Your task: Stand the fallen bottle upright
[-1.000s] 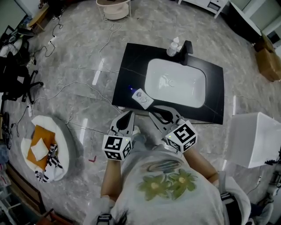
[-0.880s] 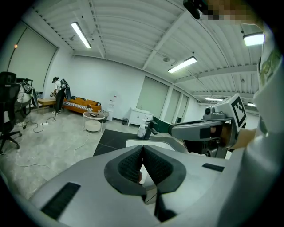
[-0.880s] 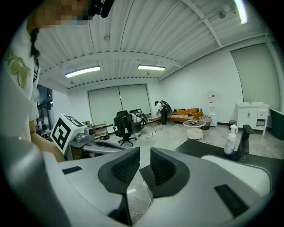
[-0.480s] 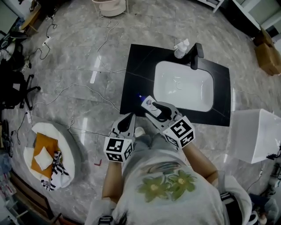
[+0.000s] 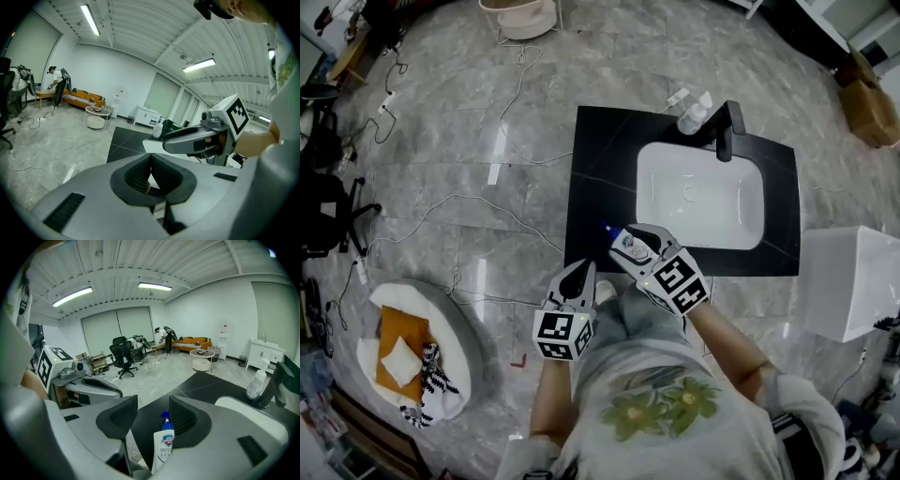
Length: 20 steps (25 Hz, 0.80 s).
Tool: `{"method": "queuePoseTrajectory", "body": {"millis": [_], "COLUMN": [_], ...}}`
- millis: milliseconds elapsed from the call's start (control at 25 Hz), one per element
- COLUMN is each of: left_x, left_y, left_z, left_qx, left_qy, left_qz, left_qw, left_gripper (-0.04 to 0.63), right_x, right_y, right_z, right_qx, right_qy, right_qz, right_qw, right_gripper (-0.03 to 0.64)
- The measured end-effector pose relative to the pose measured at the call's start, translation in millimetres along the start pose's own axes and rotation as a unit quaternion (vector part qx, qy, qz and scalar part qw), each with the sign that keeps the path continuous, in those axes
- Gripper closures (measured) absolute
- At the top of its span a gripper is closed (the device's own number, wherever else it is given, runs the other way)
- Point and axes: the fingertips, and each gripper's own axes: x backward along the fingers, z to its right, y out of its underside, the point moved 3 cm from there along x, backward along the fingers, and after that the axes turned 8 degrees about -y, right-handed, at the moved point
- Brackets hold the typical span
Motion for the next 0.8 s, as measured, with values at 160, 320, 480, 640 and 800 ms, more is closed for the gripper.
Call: {"method": "queuePoseTrajectory", "body": {"millis": [160, 320, 480, 640, 800], "left_x": [-11, -19, -25, -30, -32], "left_y": [1, 4, 3, 5, 8], "left_z": [-11, -23, -29, -35, -40], "left_qx": [0.002, 0.009, 0.011, 0.012, 0.016], "left_qy": [0.001, 0.002, 0.002, 0.002, 0.001], "left_qz": [-0.005, -0.011, -0.014, -0.017, -0.024], "left_qw": [1.0000, 0.9999, 0.9998, 0.9998, 0.9996], "left_gripper": [0.577, 0.577, 0.577, 0.577, 0.577], "right_x": [-20, -40, -54, -70, -84], "right_y": [1, 4, 8, 20, 34], "right_z": [11, 18, 24, 31, 37], "right_qx": [0.008, 0.012, 0.013, 0.014, 0.022], "right_qy": [-0.001, -0.001, 0.001, -0.002, -0.001], "right_qz": [-0.020, -0.042, -0.066, -0.104, -0.142], "right_qw": [1.000, 0.999, 0.998, 0.995, 0.990], "right_gripper": [0.417, 0.414, 0.413, 0.413, 0.413]}}
